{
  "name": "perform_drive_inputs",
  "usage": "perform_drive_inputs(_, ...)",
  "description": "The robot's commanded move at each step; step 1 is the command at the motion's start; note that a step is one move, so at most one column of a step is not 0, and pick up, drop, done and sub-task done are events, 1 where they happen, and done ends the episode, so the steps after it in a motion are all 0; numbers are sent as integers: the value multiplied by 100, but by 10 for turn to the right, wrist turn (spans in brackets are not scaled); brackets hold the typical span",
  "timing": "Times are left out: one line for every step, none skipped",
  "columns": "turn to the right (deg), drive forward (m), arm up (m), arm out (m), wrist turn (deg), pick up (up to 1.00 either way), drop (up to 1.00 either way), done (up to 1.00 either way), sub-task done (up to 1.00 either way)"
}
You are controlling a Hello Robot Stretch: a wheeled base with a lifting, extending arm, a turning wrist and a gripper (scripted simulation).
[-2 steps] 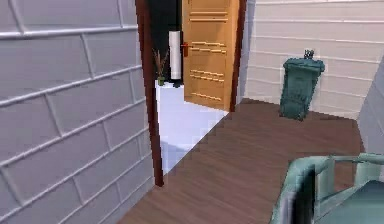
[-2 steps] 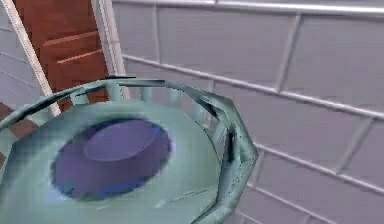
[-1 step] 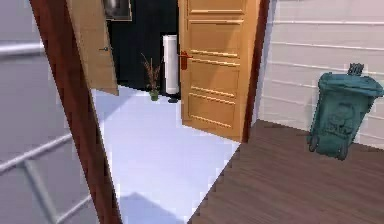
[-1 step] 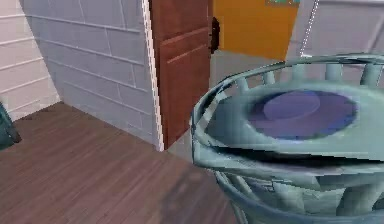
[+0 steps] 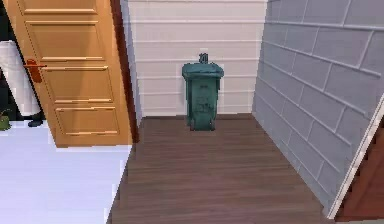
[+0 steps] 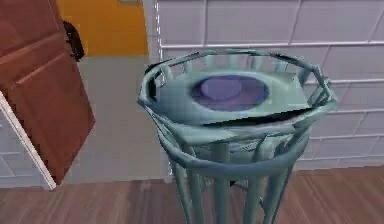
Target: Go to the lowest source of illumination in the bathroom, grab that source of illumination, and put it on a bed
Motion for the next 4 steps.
perform_drive_inputs(0, 100, 0, 0, 0, 0, 0, 0, 0)
perform_drive_inputs(30, 0, 0, 0, 0, 0, 0, 0, 0)
perform_drive_inputs(0, 85, 0, 0, 0, 0, 0, 0, 0)
perform_drive_inputs(-450, 0, 0, 0, 0, 0, 0, 0, 0)
